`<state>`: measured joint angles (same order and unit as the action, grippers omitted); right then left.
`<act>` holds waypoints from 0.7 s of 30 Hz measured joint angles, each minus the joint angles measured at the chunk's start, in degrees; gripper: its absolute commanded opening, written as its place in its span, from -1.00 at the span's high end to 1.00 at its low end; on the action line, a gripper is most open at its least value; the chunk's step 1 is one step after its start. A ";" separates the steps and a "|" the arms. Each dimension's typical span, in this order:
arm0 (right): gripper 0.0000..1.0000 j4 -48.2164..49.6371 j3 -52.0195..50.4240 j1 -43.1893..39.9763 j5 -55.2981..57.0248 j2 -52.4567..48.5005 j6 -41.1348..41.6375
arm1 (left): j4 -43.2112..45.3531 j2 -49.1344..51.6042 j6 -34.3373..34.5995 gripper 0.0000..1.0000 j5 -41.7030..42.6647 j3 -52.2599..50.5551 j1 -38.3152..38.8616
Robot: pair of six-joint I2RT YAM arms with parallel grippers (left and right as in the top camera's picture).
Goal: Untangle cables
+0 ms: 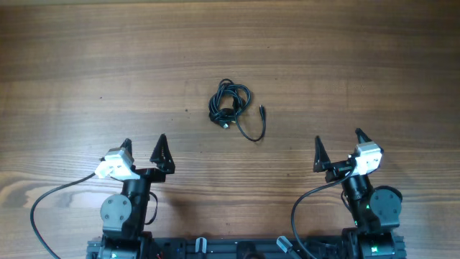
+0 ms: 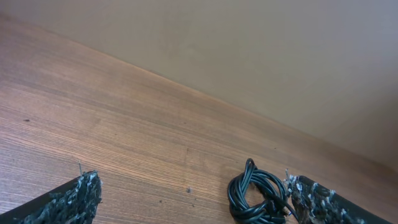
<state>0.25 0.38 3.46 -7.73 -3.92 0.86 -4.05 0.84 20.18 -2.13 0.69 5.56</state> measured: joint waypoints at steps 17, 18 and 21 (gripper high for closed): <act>-1.00 -5.14 3.43 0.00 -5.29 -0.48 0.20 | -4.76 0.42 0.00 -1.00 1.57 3.61 0.00; -1.00 -5.95 4.98 0.00 -5.60 -1.09 0.26 | -6.01 1.07 0.00 -1.00 1.62 5.29 0.00; -1.00 -8.90 10.56 0.00 -6.25 -4.50 0.44 | -8.55 3.80 0.00 -1.00 1.77 10.36 0.00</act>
<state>-8.64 10.94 3.46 -13.98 -8.43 1.30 -12.60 4.64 20.18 -0.36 11.05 5.56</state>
